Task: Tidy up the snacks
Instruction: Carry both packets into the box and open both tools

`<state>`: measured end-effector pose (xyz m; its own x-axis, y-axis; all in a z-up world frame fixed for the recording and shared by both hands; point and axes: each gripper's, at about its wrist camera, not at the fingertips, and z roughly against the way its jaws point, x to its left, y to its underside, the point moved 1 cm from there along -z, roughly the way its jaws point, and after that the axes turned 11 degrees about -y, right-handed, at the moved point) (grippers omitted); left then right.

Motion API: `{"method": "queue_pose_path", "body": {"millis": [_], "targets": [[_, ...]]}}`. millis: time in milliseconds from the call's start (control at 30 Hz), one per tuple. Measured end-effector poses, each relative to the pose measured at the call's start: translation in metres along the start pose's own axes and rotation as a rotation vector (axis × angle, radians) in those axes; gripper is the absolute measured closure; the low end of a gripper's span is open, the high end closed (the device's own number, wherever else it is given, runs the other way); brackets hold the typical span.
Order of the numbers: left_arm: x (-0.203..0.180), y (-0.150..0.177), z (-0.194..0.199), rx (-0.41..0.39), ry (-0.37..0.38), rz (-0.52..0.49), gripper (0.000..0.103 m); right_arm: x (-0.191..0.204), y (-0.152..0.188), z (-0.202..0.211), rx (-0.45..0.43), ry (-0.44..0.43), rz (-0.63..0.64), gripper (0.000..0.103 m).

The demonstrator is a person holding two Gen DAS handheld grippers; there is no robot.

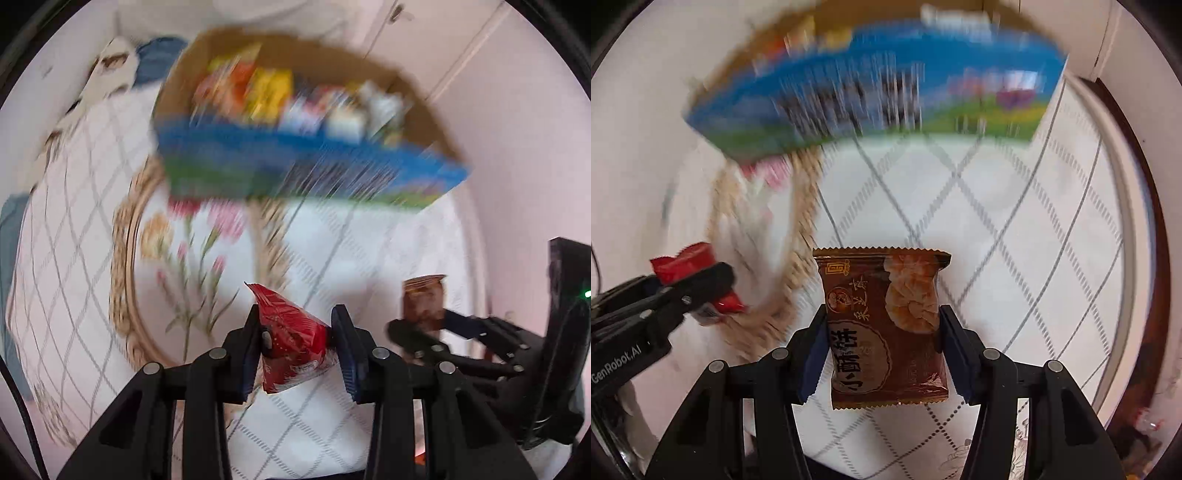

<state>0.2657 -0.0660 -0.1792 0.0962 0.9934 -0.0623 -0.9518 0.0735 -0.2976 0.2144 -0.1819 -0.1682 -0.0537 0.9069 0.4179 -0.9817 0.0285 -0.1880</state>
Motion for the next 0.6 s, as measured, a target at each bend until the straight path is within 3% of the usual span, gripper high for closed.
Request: {"method": "queue_pose_path", "body": {"millis": [167,300,433,600], "targets": [[-0.007,-0.071,0.044,-0.048,0.075,0.004,0.069,0.000,-0.057,0.071,-0.136,-0.049,0.020,0.044],[-0.013,-0.134,0.039,-0.091,0.014,-0.007,0.069,-0.016,-0.121,0.104,-0.231,0.009,0.048,0.044],[-0.013,-0.182,0.005,-0.036,-0.034,-0.017,0.069,-0.040,-0.173,0.095,-0.222,0.059,0.044,0.044],[-0.008,-0.208,-0.046,0.057,-0.061,-0.012,0.069,-0.080,-0.211,0.052,-0.152,0.073,-0.001,0.044]]}}
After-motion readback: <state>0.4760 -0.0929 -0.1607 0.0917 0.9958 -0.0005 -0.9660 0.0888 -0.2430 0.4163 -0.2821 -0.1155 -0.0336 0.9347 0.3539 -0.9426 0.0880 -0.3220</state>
